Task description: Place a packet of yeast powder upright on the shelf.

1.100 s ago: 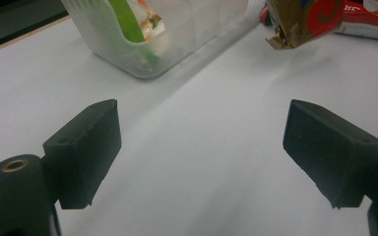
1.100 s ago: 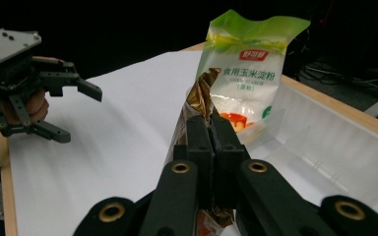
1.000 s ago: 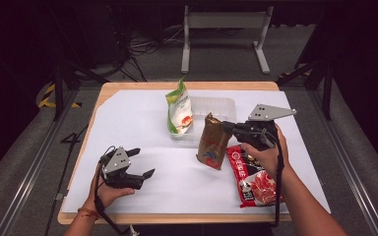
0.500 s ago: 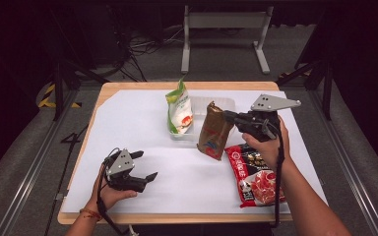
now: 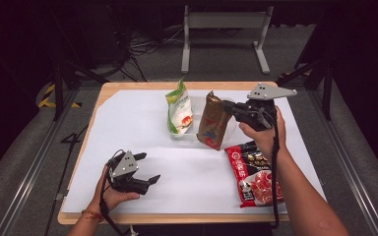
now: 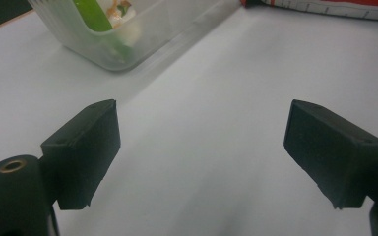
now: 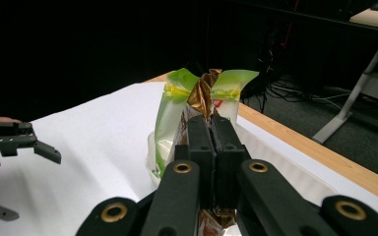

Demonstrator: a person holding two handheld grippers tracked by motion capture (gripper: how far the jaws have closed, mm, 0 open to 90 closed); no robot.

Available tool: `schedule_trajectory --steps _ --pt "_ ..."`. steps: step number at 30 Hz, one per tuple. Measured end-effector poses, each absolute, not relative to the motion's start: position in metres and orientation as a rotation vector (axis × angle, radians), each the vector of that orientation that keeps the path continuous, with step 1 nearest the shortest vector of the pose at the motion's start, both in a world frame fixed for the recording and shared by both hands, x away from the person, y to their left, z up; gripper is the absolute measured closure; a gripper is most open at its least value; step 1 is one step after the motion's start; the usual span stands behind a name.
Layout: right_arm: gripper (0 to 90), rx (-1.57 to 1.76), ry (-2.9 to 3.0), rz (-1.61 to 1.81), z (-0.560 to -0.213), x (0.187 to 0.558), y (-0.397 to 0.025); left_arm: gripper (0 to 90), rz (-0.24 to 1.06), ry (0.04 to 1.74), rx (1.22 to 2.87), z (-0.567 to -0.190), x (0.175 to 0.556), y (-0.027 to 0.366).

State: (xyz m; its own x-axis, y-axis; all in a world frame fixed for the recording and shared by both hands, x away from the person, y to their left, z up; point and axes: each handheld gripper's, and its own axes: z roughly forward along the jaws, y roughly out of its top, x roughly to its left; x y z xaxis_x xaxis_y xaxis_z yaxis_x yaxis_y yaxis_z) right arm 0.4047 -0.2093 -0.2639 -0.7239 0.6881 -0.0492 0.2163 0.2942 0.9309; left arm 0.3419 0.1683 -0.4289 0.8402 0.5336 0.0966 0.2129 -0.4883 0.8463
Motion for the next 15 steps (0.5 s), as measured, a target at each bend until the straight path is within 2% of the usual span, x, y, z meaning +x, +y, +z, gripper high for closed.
schedule_trajectory --steps 15 --pt "88.8 0.899 2.039 1.378 -0.257 0.436 -0.196 14.6 0.422 0.522 2.071 -0.427 0.340 0.166"
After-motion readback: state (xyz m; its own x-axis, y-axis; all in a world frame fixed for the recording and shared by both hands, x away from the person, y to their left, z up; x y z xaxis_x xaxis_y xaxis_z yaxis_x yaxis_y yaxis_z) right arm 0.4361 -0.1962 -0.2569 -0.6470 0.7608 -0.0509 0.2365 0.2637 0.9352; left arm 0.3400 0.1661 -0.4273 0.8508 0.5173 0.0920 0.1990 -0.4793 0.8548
